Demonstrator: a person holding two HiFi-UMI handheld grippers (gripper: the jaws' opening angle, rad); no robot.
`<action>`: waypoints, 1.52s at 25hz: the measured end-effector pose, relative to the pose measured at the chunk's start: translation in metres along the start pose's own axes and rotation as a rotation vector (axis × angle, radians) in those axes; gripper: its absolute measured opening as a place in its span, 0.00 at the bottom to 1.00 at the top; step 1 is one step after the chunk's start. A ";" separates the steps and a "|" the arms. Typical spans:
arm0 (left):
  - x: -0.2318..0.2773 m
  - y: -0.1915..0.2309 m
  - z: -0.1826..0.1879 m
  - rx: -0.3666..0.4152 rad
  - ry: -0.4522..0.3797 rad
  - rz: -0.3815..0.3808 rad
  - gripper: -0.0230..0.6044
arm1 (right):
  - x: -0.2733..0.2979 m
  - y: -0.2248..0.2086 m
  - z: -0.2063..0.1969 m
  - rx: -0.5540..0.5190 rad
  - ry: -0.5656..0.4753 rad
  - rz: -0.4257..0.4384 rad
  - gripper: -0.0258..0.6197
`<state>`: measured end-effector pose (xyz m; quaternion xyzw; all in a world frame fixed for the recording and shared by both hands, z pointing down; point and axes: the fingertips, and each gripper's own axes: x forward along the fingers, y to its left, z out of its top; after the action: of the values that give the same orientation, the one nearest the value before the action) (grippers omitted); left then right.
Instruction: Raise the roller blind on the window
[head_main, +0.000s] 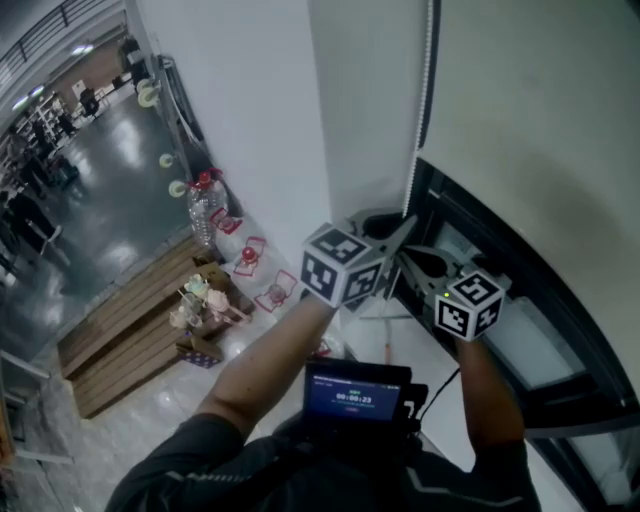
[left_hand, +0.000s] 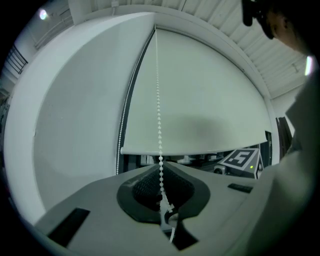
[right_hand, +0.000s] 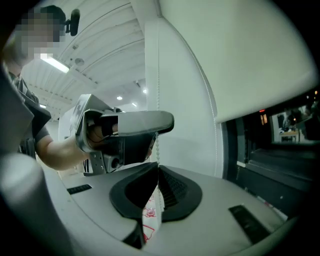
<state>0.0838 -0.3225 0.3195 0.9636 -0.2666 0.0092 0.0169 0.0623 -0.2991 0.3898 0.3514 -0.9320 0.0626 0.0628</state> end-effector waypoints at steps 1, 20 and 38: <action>0.000 0.001 0.000 0.001 0.000 0.002 0.03 | -0.004 -0.003 0.002 -0.028 0.014 -0.019 0.07; 0.004 -0.034 -0.098 -0.085 0.172 -0.077 0.02 | -0.019 0.002 0.180 -0.111 -0.311 -0.006 0.06; -0.024 -0.010 0.028 -0.008 -0.053 -0.030 0.19 | -0.020 -0.006 0.178 -0.094 -0.301 -0.017 0.04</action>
<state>0.0690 -0.3025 0.2907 0.9674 -0.2523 -0.0179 0.0139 0.0681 -0.3190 0.2114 0.3613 -0.9298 -0.0351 -0.0605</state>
